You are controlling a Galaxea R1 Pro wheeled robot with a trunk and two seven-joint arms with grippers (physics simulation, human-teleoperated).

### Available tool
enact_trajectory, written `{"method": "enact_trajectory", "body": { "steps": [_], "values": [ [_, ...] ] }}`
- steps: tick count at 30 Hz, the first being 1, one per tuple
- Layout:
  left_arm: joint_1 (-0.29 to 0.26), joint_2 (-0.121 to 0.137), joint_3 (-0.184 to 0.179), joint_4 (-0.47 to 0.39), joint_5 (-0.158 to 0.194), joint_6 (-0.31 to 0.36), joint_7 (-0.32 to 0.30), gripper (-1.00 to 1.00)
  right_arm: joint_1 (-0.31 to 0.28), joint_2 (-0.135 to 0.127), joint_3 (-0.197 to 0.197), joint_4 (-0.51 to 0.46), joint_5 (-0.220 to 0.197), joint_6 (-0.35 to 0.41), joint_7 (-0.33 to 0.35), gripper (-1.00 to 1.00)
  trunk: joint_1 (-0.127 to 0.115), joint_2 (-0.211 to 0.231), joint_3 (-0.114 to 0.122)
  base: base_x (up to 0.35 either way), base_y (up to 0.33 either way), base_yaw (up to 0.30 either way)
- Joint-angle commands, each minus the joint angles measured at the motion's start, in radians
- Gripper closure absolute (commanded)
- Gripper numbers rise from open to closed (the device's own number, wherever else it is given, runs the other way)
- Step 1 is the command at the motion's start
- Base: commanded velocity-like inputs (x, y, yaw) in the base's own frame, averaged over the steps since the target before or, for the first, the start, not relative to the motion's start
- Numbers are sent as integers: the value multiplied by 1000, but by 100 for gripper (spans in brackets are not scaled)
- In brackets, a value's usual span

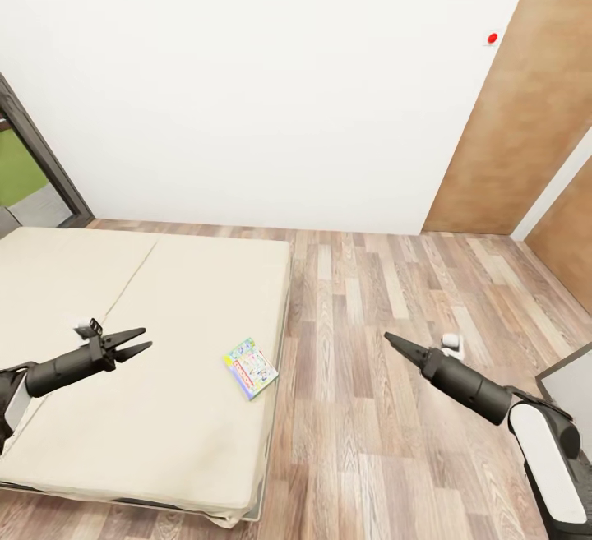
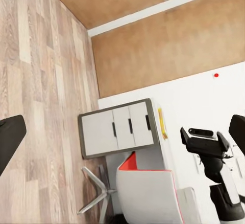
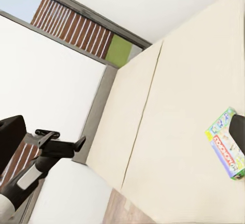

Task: Put all the toys in the child's room - the three board games (two on the bed and one on the table), the two jigsaw puzzles on the table, and the tennis ball on the table - inside the toy box on the table in the child's room.

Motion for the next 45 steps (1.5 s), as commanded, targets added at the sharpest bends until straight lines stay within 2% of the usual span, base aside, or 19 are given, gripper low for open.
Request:
{"method": "enact_trajectory", "body": {
  "steps": [1,4,21,22,35,45],
  "values": [
    [-1,-6,1,0,-1,11,2,-100,0,6,0,3,-1,6,-4,-100,0,-2,-2,0,0,0],
    [-1,-13,1,0,0,10,11,-100,1,23,1,7,-2,8,-20,-100,0,-2,-2,0,0,0],
    [-1,-14,1,0,0,8,15,-100,1,25,-1,7,-1,26,-116,-100,0,-2,-2,0,0,0],
    [-1,-14,1,0,0,7,15,-100,1,25,-1,8,-1,26,-946,-100,0,-2,-2,0,0,0],
    [-1,-14,1,0,0,7,14,-100,1,31,1,6,-1,26,-947,-100,0,-2,5,0,-60,131],
    [0,-15,1,0,1,6,14,-100,1,31,1,4,-1,26,-947,-100,0,-2,12,0,-3,36]
  ]
}}
